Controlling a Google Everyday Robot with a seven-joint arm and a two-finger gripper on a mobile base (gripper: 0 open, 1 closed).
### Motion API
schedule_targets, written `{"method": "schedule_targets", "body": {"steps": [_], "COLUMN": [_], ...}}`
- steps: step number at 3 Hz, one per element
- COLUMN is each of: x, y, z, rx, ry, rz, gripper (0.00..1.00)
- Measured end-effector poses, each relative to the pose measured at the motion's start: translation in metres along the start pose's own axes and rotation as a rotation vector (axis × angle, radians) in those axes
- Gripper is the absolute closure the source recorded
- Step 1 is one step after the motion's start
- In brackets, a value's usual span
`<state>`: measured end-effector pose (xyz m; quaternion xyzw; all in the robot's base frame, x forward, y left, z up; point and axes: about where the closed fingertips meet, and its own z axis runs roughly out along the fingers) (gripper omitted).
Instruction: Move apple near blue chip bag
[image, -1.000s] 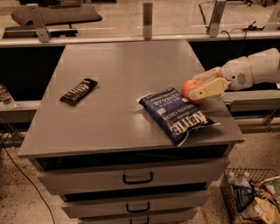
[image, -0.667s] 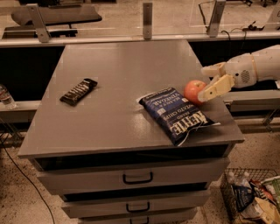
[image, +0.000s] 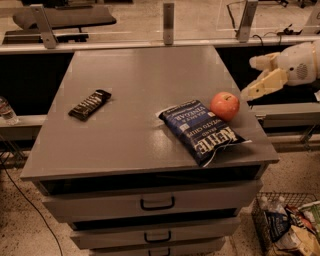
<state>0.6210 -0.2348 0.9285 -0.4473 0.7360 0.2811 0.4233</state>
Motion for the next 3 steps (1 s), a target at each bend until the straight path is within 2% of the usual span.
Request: {"method": "schedule_targets", "body": {"steps": [1, 2, 3], "x": [-0.03, -0.058, -0.058], "y": [-0.02, -0.048, -0.048], "z": [-0.051, -0.092, -0.092], "rx": [0.097, 0.237, 0.237], "ry": [-0.032, -0.09, -0.09], "rz": [-0.048, -0.102, -0.102], "gripper": [0.0, 0.0, 0.0]}}
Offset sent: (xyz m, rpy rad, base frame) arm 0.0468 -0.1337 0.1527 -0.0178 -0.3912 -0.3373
